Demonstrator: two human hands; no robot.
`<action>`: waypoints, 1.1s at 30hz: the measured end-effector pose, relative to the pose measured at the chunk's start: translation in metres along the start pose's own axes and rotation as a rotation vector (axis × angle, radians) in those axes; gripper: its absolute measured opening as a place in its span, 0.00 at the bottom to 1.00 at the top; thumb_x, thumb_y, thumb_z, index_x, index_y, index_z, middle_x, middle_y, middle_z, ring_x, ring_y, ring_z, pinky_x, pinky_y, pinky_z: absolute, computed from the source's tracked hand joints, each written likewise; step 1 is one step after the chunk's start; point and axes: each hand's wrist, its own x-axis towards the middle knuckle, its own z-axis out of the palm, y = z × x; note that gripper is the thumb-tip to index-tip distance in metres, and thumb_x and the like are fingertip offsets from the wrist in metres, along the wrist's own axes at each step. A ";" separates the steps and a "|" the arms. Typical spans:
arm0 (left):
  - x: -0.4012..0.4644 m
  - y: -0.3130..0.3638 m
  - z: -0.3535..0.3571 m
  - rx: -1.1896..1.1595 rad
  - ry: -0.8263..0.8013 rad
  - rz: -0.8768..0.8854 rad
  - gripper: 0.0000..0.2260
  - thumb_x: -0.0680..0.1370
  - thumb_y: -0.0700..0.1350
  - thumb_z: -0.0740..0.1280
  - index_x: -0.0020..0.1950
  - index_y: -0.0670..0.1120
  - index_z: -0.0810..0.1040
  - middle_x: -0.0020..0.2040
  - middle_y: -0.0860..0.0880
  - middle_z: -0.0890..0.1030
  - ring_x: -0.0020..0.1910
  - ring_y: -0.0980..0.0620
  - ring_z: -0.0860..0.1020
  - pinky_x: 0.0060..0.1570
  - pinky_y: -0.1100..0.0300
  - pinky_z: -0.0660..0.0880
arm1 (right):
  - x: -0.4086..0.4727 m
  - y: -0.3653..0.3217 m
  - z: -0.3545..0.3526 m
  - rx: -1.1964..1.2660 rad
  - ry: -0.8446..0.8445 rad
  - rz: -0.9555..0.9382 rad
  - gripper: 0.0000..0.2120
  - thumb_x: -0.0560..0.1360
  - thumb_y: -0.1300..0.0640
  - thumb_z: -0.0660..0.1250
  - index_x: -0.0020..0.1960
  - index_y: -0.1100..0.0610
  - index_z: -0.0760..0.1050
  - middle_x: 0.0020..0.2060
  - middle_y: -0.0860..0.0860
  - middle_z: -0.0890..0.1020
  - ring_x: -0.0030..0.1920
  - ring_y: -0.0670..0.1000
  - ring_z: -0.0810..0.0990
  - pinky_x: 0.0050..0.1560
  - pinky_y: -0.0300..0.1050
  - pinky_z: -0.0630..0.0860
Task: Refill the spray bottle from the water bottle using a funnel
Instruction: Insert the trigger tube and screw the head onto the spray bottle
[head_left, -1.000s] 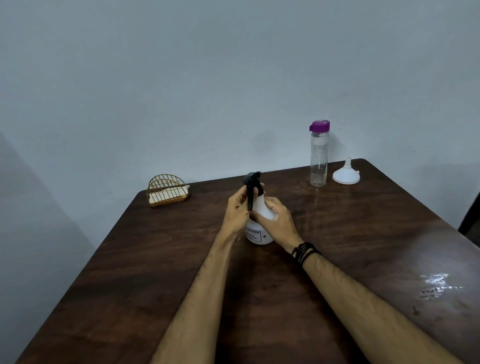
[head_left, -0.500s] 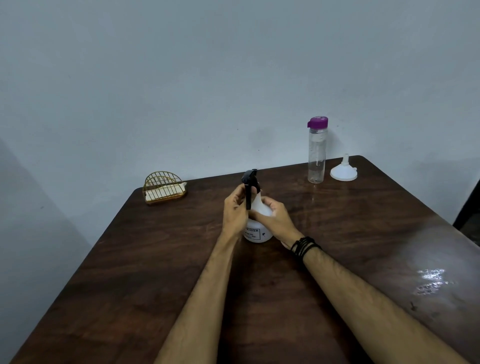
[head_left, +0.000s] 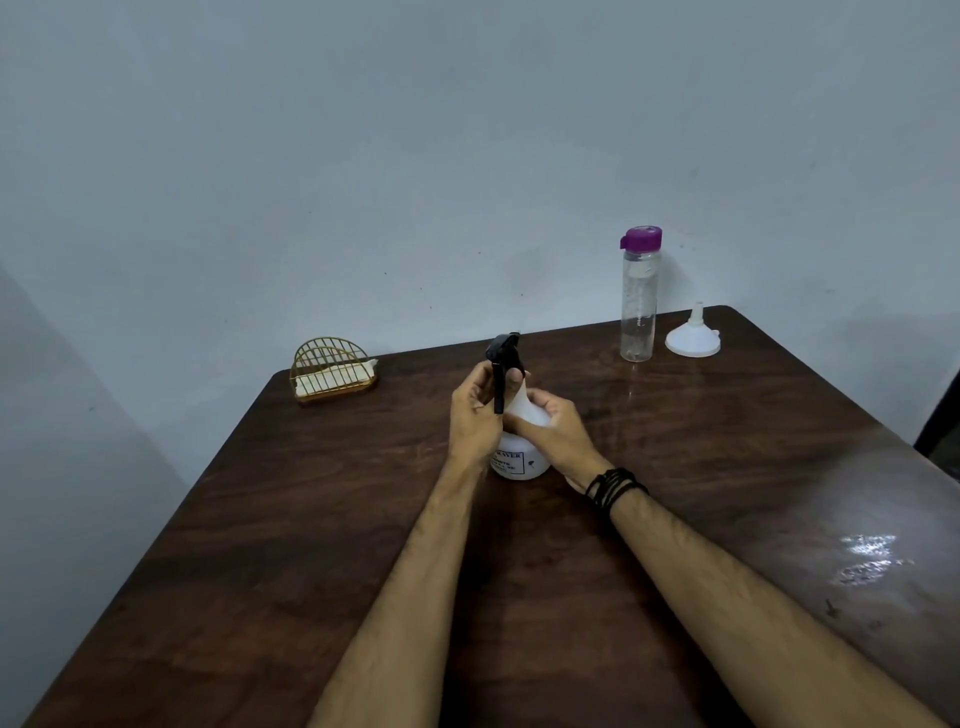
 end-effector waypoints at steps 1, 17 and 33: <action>0.000 0.001 -0.001 0.002 -0.006 -0.007 0.07 0.80 0.37 0.67 0.52 0.47 0.82 0.49 0.46 0.85 0.51 0.51 0.83 0.55 0.54 0.80 | 0.000 0.000 0.000 0.000 0.000 -0.007 0.27 0.65 0.41 0.79 0.59 0.53 0.82 0.52 0.53 0.86 0.54 0.55 0.85 0.59 0.60 0.81; -0.036 -0.021 -0.008 0.265 0.086 -0.046 0.20 0.76 0.67 0.64 0.55 0.52 0.80 0.49 0.51 0.84 0.50 0.52 0.83 0.53 0.45 0.80 | -0.025 -0.002 0.000 -0.343 0.145 -0.239 0.13 0.74 0.54 0.75 0.57 0.56 0.82 0.48 0.50 0.76 0.48 0.41 0.78 0.48 0.30 0.73; -0.050 -0.005 -0.025 0.258 -0.074 -0.097 0.06 0.72 0.46 0.78 0.43 0.47 0.83 0.39 0.48 0.85 0.40 0.50 0.84 0.40 0.52 0.81 | -0.029 -0.060 0.006 -0.224 -0.064 -0.253 0.31 0.69 0.38 0.74 0.68 0.47 0.75 0.65 0.42 0.78 0.66 0.40 0.75 0.65 0.41 0.73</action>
